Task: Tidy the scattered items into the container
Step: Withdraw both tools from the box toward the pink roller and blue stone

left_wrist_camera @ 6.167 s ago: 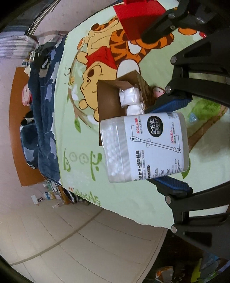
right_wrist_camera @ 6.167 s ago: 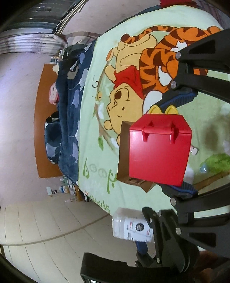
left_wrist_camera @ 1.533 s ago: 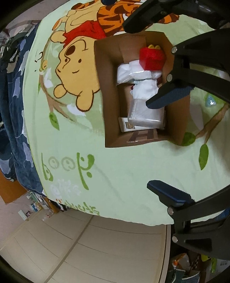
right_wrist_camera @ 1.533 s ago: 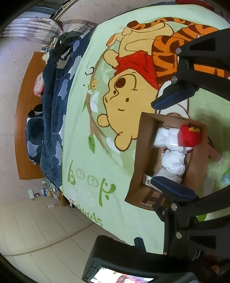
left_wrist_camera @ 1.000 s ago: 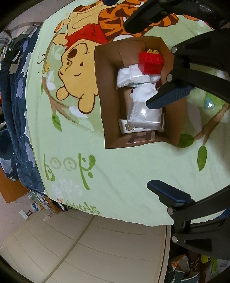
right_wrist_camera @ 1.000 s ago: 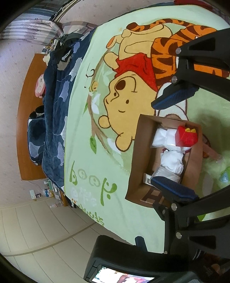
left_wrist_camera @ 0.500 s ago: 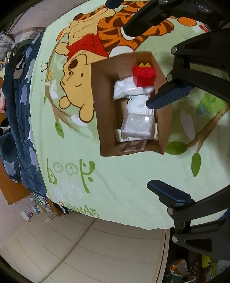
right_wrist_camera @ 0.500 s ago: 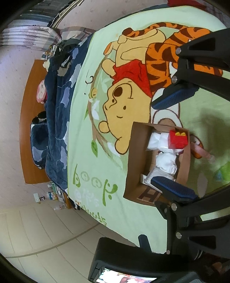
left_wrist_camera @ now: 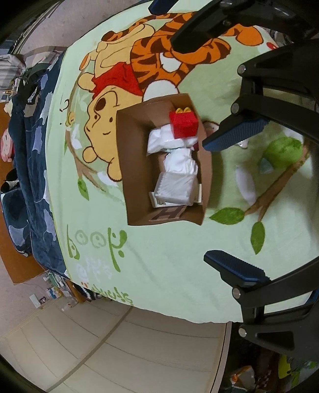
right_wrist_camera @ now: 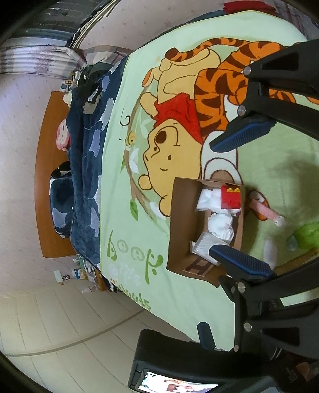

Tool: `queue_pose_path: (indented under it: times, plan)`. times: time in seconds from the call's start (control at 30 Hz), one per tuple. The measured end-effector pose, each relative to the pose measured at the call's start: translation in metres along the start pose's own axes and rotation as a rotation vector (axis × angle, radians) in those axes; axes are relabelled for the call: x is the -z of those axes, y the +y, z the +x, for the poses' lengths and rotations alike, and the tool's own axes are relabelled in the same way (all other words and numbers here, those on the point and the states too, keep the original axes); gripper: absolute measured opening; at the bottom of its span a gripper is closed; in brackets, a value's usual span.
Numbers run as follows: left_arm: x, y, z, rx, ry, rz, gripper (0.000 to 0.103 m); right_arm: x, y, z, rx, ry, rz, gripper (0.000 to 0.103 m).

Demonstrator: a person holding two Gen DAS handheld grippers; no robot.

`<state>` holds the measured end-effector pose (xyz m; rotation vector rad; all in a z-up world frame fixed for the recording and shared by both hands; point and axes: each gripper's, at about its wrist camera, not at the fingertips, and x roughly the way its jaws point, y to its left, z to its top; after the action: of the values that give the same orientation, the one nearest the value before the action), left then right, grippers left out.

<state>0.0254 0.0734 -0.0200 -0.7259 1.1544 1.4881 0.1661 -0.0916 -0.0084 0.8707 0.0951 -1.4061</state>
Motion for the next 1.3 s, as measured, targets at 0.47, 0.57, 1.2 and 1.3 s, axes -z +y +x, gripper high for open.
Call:
queue_pose_path:
  times: [0.47, 0.57, 1.2, 1.3]
  plan:
    - [0.039, -0.005, -0.015, 0.029, 0.012, -0.035, 0.084, 0.036, -0.006, -0.027, 0.028, 0.009, 0.018, 0.080]
    - [0.045, -0.003, -0.016, 0.048, 0.017, -0.067, 0.084, 0.044, -0.009, -0.028, 0.037, 0.026, 0.018, 0.080]
    - [0.090, -0.009, 0.009, 0.037, 0.126, -0.082, 0.084, 0.097, -0.012, -0.013, 0.021, 0.148, 0.032, 0.080]
    - [0.104, -0.009, 0.020, 0.035, 0.164, -0.088, 0.084, 0.110, -0.010, -0.006, 0.015, 0.179, 0.028, 0.080]
